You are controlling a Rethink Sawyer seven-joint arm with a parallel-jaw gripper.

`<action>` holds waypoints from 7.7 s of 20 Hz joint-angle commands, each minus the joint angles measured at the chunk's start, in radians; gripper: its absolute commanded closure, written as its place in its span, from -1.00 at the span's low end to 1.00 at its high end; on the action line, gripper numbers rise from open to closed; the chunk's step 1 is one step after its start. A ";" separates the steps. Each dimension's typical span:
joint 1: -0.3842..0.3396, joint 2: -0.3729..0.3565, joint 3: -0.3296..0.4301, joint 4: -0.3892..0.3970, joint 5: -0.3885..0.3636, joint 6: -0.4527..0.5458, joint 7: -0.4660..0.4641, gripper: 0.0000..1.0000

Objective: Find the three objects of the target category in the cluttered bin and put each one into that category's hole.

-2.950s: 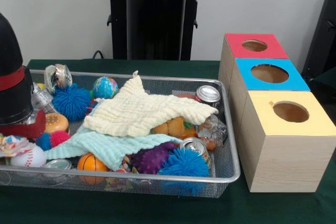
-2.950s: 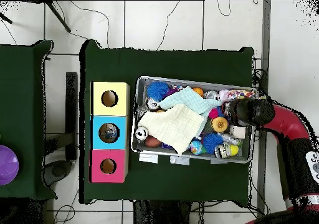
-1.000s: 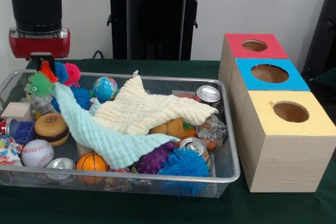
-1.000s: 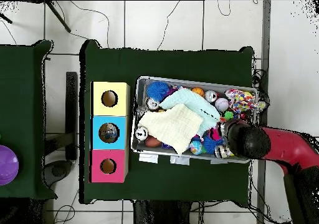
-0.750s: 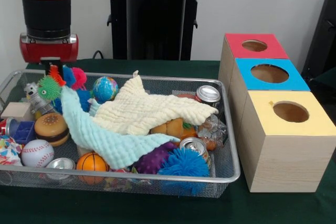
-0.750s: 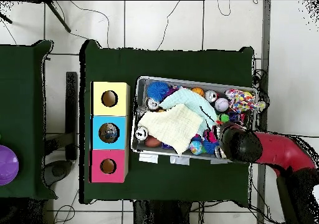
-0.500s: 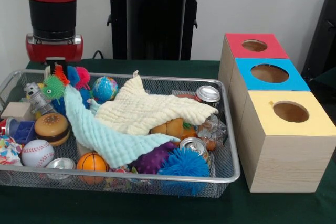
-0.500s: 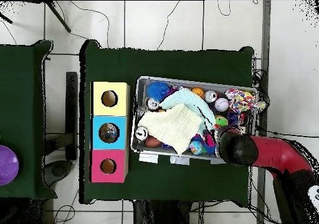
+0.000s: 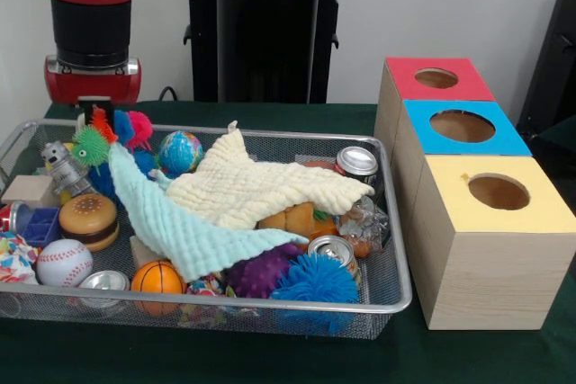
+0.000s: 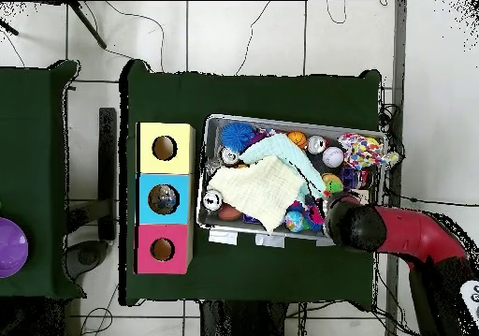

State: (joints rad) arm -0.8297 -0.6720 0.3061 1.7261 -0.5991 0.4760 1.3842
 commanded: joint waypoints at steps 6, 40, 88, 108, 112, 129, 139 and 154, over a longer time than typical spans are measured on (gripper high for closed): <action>-0.016 0.027 0.010 0.058 0.017 -0.024 0.080 -1.00; -0.114 0.283 0.057 -0.136 -0.066 -0.090 -0.032 -1.00; 0.166 0.331 -0.160 -0.024 0.194 -0.295 0.226 -1.00; 0.142 0.339 -0.124 -0.062 0.274 -0.241 0.150 -1.00; 0.149 0.280 -0.126 -0.026 0.296 -0.206 0.157 -1.00; 0.220 0.047 -0.151 0.055 0.413 0.048 0.182 -1.00; 0.319 0.066 -0.201 0.108 0.473 -0.063 0.295 -1.00; 0.373 0.058 -0.217 0.221 0.537 -0.194 0.343 -1.00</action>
State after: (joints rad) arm -0.4529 -0.6101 0.0810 1.8362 -0.1133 0.3391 1.4745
